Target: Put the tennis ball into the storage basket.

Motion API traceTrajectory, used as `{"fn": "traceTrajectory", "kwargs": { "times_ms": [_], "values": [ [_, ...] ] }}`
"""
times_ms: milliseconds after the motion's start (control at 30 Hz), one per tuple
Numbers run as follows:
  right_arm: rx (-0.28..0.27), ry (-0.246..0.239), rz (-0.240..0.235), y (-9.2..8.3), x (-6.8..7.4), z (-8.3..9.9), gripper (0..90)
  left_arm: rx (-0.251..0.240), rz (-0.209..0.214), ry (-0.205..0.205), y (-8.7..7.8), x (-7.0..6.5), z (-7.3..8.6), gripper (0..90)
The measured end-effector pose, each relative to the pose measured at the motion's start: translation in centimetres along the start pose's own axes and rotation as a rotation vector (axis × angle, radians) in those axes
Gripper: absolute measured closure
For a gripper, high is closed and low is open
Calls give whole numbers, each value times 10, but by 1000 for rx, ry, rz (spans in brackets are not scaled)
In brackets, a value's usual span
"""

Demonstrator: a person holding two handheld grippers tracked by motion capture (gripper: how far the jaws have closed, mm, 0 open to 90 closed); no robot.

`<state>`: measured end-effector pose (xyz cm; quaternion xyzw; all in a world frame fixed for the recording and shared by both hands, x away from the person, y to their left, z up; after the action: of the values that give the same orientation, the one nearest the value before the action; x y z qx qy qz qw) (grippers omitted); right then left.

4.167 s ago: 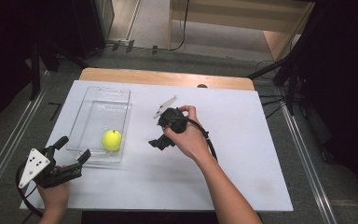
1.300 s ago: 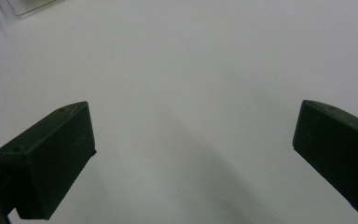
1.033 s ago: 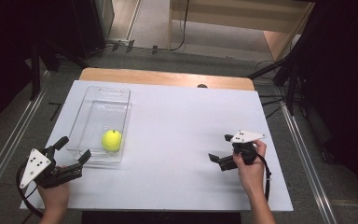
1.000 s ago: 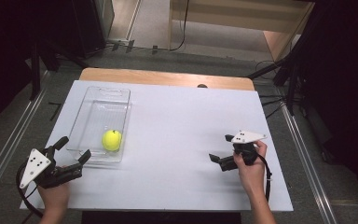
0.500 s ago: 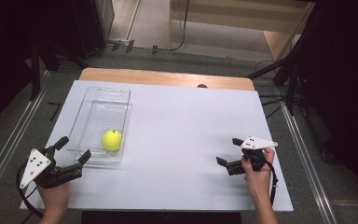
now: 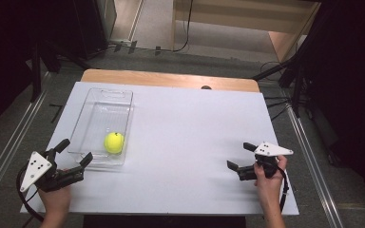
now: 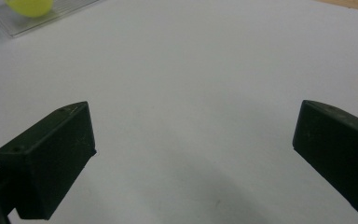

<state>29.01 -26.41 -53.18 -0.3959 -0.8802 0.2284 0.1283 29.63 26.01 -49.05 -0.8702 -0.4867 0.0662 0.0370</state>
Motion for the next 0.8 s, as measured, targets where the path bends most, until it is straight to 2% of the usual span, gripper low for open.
{"fn": "traceTrajectory", "kwargs": {
  "times_ms": [433, 800],
  "values": [
    [-69, 31, 43, -17, -12, 11, 0, -3, 3, -2, 0, 0, 0, 111],
    [-124, 76, 87, -35, -24, 22, 0, -3, 4, -3, 0, 0, -1, 111]
  ]
}}
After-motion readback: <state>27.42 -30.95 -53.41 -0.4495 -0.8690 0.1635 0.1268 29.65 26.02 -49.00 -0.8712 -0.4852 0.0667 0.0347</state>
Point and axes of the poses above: each handheld gripper's, and its own axes: y roughly forward along the jaws, z roughly out of its underside, x roughly to its left, the point moved 7 cm from there along y, roughly forward along the jaws, and after that the axes turned 5 degrees about -y, right-handed, at the moved point
